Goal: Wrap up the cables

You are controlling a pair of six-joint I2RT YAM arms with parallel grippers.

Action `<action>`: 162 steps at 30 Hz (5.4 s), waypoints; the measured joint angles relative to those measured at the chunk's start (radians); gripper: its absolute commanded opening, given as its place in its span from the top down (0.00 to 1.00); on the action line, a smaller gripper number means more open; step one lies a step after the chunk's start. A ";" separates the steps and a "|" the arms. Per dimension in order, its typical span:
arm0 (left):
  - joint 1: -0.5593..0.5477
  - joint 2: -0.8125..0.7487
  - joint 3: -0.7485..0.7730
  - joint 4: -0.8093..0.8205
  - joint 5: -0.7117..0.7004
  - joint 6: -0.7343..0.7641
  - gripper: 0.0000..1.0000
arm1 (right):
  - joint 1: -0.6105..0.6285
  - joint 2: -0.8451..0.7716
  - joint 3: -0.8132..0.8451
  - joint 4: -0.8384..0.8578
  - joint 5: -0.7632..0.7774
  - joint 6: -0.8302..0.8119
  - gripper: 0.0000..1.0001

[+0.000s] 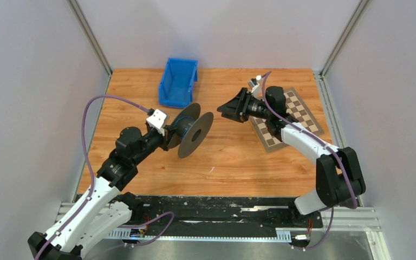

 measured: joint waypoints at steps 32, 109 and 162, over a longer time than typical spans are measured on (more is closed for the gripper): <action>0.043 0.185 0.294 -0.335 0.443 -0.164 1.00 | 0.057 -0.132 0.050 -0.009 -0.613 -0.663 0.73; 0.074 0.127 0.225 -0.256 0.428 -0.359 1.00 | -0.047 0.016 0.102 0.329 -0.627 -0.251 0.66; 0.142 0.207 0.468 -0.378 0.146 -0.684 1.00 | 0.444 -0.494 -0.612 0.147 0.220 -1.667 0.31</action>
